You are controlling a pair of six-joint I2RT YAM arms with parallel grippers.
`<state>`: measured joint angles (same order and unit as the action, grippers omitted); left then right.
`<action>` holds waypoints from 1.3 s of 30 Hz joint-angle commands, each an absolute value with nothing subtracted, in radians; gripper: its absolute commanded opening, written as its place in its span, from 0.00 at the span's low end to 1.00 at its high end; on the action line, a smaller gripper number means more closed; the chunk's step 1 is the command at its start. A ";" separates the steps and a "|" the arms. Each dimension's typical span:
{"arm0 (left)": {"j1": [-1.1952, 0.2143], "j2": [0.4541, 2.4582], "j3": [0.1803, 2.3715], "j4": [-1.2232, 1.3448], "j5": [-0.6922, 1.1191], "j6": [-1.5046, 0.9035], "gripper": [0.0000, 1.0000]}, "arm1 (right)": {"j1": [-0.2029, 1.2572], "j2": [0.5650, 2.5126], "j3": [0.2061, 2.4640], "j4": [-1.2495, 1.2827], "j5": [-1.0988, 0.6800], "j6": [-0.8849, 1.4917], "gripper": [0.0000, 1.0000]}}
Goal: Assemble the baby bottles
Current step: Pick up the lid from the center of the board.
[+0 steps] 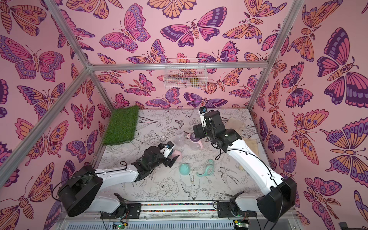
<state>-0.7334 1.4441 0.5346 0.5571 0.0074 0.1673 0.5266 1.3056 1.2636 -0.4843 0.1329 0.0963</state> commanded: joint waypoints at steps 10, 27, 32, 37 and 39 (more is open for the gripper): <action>-0.749 1.643 0.639 0.602 -0.007 0.155 0.84 | 0.523 1.224 1.153 -0.489 0.171 0.106 0.88; -0.756 1.768 0.703 0.566 -0.052 0.170 0.82 | 0.522 1.174 1.103 -0.485 0.197 0.108 0.88; -0.758 1.765 0.695 0.555 -0.054 0.172 0.76 | 0.520 1.167 1.100 -0.486 0.204 0.105 0.88; -0.759 1.759 0.691 0.530 -0.039 0.172 0.64 | 0.518 1.170 1.099 -0.483 0.198 0.104 0.88; -0.760 1.753 0.688 0.527 -0.034 0.169 0.61 | 0.517 1.169 1.098 -0.482 0.198 0.104 0.88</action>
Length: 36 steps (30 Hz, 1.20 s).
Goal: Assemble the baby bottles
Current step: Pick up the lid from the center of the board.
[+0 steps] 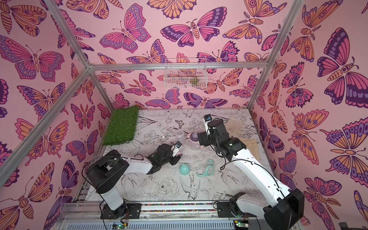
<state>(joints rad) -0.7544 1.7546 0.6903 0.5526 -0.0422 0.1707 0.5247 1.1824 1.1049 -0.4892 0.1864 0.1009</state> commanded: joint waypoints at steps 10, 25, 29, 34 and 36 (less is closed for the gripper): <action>-0.759 1.696 0.689 0.488 0.000 0.157 0.21 | 0.515 1.173 1.090 -0.477 0.193 0.106 0.88; -0.747 1.594 0.635 0.410 0.018 0.125 0.79 | 0.509 1.173 1.065 -0.459 0.170 0.115 0.88; -0.746 1.614 0.616 0.431 0.074 0.141 0.72 | 0.509 1.174 1.064 -0.457 0.166 0.116 0.88; -0.743 1.648 0.604 0.448 0.095 0.140 0.71 | 0.509 1.168 1.059 -0.458 0.166 0.119 0.88; -0.739 1.655 0.602 0.450 0.098 0.135 0.71 | 0.509 1.165 1.058 -0.459 0.164 0.120 0.88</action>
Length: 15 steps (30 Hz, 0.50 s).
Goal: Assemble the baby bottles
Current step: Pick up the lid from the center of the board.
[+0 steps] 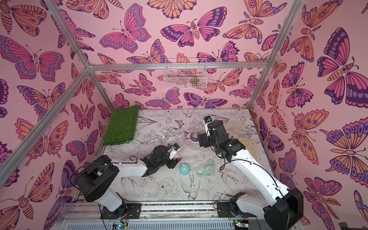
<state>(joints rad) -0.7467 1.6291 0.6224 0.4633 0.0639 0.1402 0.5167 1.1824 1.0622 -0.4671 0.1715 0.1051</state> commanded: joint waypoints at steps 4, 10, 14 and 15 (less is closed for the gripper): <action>-0.737 1.672 0.598 0.452 0.108 0.132 0.71 | 0.509 1.163 1.057 -0.459 0.165 0.120 0.88; -0.736 1.698 0.610 0.451 0.115 0.126 0.71 | 0.509 1.164 1.056 -0.460 0.166 0.120 0.88; -0.739 1.715 0.636 0.395 0.101 0.137 0.72 | 0.509 1.160 1.053 -0.460 0.166 0.120 0.88; -0.742 1.715 0.640 0.383 0.097 0.142 0.73 | 0.509 1.160 1.053 -0.459 0.167 0.120 0.88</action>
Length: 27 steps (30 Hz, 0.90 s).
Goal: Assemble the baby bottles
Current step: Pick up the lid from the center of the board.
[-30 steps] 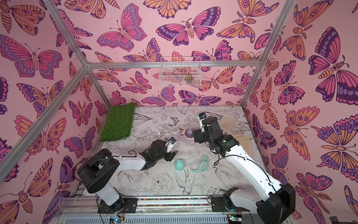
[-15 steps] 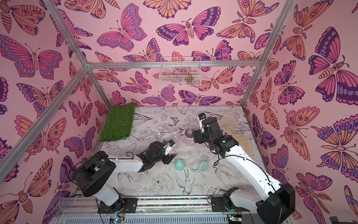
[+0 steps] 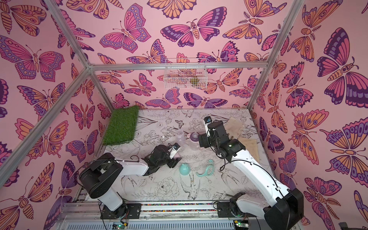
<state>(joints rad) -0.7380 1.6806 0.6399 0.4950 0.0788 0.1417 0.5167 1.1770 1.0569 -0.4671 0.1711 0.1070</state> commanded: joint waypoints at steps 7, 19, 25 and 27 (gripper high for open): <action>-0.751 1.664 0.622 0.355 0.132 0.146 0.68 | 0.509 1.161 1.045 -0.453 0.167 0.121 0.88; -0.752 1.667 0.619 0.304 0.116 0.167 0.74 | 0.509 1.159 1.049 -0.457 0.167 0.121 0.88; -0.752 1.663 0.621 0.282 0.101 0.161 0.66 | 0.509 1.158 1.048 -0.457 0.170 0.119 0.88; -0.750 1.654 0.629 0.269 0.092 0.160 0.58 | 0.509 1.157 1.049 -0.457 0.170 0.119 0.88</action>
<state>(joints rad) -0.7486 1.6531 0.6201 0.3256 0.1123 0.1532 0.5167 1.1740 1.0477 -0.4599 0.1715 0.1074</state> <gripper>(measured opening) 0.607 0.879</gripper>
